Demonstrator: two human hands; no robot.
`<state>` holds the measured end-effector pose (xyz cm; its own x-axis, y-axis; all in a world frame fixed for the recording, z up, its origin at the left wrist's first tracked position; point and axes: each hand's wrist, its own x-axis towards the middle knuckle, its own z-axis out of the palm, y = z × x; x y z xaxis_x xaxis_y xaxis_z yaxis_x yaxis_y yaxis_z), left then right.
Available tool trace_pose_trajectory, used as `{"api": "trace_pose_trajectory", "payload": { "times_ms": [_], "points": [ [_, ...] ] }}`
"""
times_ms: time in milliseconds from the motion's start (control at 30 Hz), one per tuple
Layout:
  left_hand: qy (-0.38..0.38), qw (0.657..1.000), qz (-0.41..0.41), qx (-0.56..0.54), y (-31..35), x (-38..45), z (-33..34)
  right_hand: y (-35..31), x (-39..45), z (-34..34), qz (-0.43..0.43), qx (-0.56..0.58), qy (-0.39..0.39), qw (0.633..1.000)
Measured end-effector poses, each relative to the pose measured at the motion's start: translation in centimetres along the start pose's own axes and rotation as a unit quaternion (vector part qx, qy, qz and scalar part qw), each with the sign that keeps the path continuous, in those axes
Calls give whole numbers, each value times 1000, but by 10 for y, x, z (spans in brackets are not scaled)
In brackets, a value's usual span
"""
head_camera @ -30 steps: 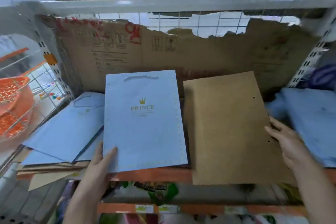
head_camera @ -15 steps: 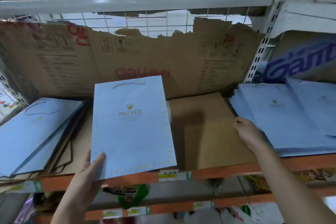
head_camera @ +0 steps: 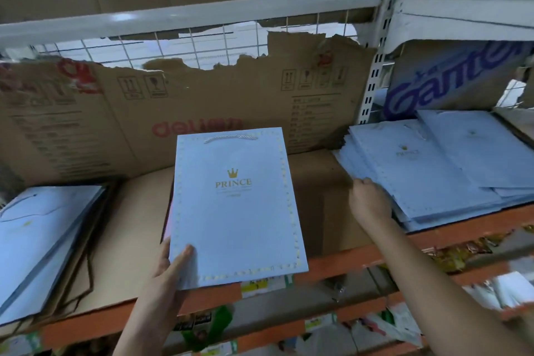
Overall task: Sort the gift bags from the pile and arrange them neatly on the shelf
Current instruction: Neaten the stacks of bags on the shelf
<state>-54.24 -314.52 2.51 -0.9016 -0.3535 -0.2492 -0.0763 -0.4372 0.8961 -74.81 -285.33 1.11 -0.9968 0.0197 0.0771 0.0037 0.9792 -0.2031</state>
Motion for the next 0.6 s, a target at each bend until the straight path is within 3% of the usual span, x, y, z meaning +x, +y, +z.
{"api": "trace_pose_trajectory", "payload": {
  "times_ms": [133, 300, 467, 600],
  "points": [
    [-21, 999, 19, 27, -2, 12, 22, -2, -7, -14, -45, -57, 11, 997],
    [-73, 996, 24, 50, -12, 21, 66, 21, -10, -38, -98, 5, 52, 994],
    [-134, 989, 28, 63, -27, 22, 129, 76, 5, -64, -84, -20, 64, 994],
    [-120, 988, 40, 85, -50, 29, 185, 129, 28, -75, -59, -29, 53, 996]
  ]
}}
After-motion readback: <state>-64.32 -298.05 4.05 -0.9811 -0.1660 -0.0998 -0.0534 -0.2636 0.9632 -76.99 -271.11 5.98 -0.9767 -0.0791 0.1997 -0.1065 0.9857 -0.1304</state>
